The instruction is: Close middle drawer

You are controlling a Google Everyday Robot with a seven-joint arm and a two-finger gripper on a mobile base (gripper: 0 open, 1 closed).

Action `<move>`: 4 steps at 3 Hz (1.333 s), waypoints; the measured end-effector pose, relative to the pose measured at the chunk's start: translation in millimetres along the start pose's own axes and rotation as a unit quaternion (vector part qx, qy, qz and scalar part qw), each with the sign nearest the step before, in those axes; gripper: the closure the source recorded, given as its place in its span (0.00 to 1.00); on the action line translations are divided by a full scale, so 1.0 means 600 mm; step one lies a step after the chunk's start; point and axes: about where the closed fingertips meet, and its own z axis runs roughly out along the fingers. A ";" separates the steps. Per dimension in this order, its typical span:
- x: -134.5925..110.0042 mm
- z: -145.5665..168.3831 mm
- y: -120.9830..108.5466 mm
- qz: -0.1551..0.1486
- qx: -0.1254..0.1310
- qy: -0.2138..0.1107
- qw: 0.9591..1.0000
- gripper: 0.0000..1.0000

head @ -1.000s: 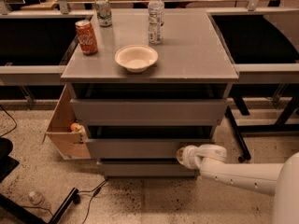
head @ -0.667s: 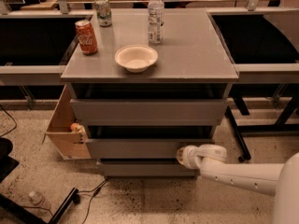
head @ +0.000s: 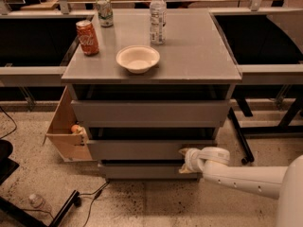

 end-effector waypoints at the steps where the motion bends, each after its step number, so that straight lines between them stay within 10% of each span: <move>1: 0.000 0.000 0.000 0.000 0.000 0.000 1.000 0.00; 2: 0.000 0.000 0.000 0.000 0.000 0.000 1.000 0.00; 4: 0.000 -0.007 0.004 -0.001 0.000 0.001 1.000 0.50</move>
Offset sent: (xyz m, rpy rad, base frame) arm 0.0000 0.0000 0.0000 0.0000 0.0000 0.0000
